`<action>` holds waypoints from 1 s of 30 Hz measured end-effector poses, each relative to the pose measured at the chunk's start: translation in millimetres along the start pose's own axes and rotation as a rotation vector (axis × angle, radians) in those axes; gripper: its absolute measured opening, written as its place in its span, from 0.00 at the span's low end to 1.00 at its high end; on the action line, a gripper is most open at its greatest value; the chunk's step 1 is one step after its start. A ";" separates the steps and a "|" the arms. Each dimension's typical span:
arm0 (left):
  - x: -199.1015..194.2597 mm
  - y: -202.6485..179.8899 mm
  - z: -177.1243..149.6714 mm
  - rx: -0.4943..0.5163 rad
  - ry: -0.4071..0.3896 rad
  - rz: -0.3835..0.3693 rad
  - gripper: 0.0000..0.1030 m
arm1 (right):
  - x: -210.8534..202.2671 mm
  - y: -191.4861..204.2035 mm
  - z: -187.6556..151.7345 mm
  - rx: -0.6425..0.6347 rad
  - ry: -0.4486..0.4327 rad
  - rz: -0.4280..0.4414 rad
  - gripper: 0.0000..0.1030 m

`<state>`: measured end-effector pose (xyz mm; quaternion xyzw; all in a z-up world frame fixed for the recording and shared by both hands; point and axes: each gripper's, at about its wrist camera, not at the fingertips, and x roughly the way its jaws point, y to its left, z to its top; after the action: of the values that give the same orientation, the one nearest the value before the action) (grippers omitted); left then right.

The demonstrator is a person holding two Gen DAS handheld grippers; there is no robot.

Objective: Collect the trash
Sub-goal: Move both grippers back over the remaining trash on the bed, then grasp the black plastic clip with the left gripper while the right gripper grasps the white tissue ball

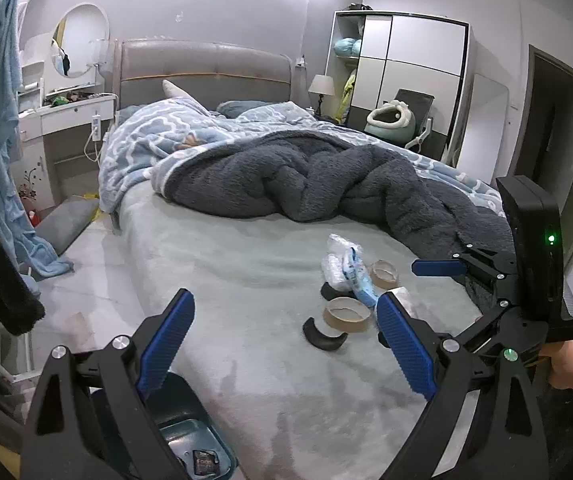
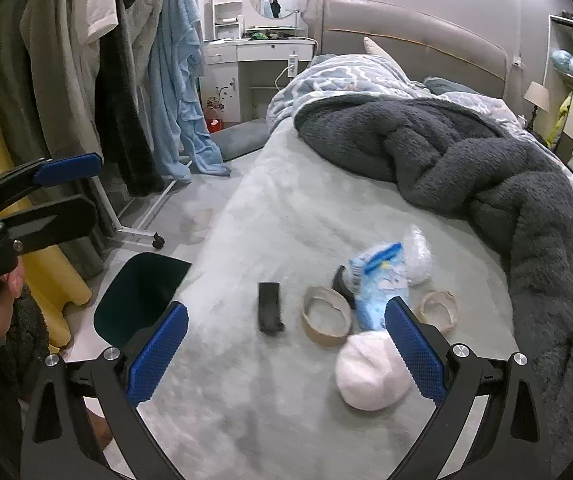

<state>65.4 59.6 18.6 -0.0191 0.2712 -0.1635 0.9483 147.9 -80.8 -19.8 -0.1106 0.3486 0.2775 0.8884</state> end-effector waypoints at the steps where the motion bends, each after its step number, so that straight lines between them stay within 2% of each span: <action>1: 2.7 -1.6 0.2 0.000 0.003 -0.005 0.91 | -0.9 -3.6 -1.8 0.003 0.000 -0.002 0.97; 17: 46.8 -10.1 -9.2 0.026 0.071 -0.092 0.91 | -9.4 -51.0 -32.4 0.050 -0.016 0.012 0.97; 23: 68.0 -16.0 -16.0 0.071 0.112 -0.147 0.91 | -6.6 -68.1 -40.3 0.094 -0.027 0.051 0.97; 30: 93.8 -23.1 -28.7 0.128 0.174 -0.171 0.87 | 11.2 -79.0 -48.6 0.126 0.006 0.093 0.97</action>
<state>118.6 9.2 -50.7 0.0329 0.3390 -0.2618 0.9030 172.6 -160.0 -62.8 -0.0391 0.3727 0.2955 0.8788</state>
